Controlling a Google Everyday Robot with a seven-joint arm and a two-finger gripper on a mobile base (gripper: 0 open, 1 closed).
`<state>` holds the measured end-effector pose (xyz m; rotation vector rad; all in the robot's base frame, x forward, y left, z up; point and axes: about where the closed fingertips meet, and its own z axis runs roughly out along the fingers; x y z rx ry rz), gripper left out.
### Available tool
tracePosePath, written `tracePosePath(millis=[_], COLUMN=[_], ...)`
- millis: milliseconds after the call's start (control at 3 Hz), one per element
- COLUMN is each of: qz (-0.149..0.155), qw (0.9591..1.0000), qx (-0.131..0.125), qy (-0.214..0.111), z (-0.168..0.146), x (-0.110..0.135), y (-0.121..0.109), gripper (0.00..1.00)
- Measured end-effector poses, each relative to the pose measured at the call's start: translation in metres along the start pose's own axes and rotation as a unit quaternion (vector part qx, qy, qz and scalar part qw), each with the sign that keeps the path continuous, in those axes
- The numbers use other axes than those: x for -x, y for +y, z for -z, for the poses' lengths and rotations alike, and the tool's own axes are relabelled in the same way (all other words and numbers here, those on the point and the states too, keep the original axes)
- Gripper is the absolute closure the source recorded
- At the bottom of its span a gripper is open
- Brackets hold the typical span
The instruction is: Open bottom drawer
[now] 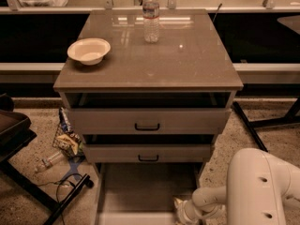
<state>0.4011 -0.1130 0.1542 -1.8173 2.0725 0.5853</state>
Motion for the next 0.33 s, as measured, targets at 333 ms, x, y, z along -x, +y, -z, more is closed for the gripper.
tracePosePath(millis=[333], qz=[0.000], qw=[1.0000], qx=[0.000], qy=[0.000], z=[0.0000], x=[0.0000], y=[0.0001], gripper=[0.00])
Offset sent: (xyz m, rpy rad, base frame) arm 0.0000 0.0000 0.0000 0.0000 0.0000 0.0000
